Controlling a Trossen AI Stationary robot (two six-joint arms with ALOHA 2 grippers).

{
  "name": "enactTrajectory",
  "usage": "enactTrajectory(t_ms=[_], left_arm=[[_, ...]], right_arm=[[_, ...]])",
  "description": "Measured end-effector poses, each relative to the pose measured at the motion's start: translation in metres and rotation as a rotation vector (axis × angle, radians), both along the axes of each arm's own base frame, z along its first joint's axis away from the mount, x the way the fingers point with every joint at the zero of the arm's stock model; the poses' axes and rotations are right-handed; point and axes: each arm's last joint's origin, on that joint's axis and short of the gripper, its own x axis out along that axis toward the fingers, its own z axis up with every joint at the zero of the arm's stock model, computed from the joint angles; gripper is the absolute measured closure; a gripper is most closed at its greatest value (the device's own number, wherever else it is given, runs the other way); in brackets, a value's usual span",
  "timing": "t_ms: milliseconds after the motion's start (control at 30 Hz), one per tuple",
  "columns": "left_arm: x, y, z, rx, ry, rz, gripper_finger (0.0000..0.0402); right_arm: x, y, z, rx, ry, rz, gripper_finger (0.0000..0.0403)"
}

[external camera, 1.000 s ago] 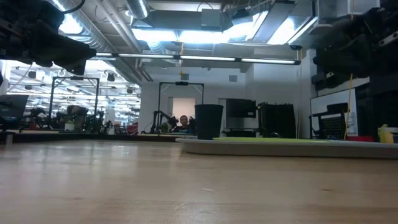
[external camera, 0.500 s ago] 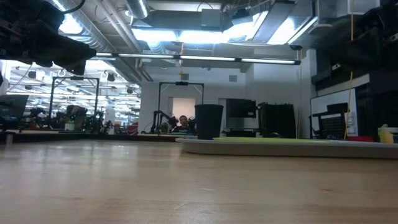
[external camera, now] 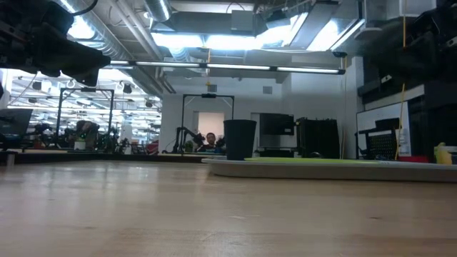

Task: Pick and place plate/cup/fork/spoon on tray
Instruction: Return to Home Position

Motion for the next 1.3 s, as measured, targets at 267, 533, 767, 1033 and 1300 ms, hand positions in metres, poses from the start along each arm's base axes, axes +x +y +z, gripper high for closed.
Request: enactTrajectory(t_ms=[267,533,767,1033,1300], left_arm=[[0.0000,0.0000,-0.0001,0.000,0.000,0.000,0.0319],[0.0000,0.0000,-0.0001,0.000,0.000,0.000,0.0319],[0.0000,0.0000,-0.0001,0.000,0.000,0.000,0.0319],[0.0000,0.0000,0.0000,0.000,0.000,0.000,0.0319],[0.0000,0.0003,-0.0002,0.038,-0.001,0.010,0.0319]], right_arm=[[0.0000,0.0000,0.0001,-0.001,-0.001,0.000,0.0392],[0.0000,0.0000,0.0001,-0.002,-0.001,0.000,0.0392],[0.0000,0.0000,0.0001,-0.003,-0.001,-0.001,0.0392],[0.0000,0.0000,0.0001,-0.003,-0.001,-0.001,0.0392],[0.0000,0.0000,0.0001,-0.003,-0.001,-0.001,0.0392]])
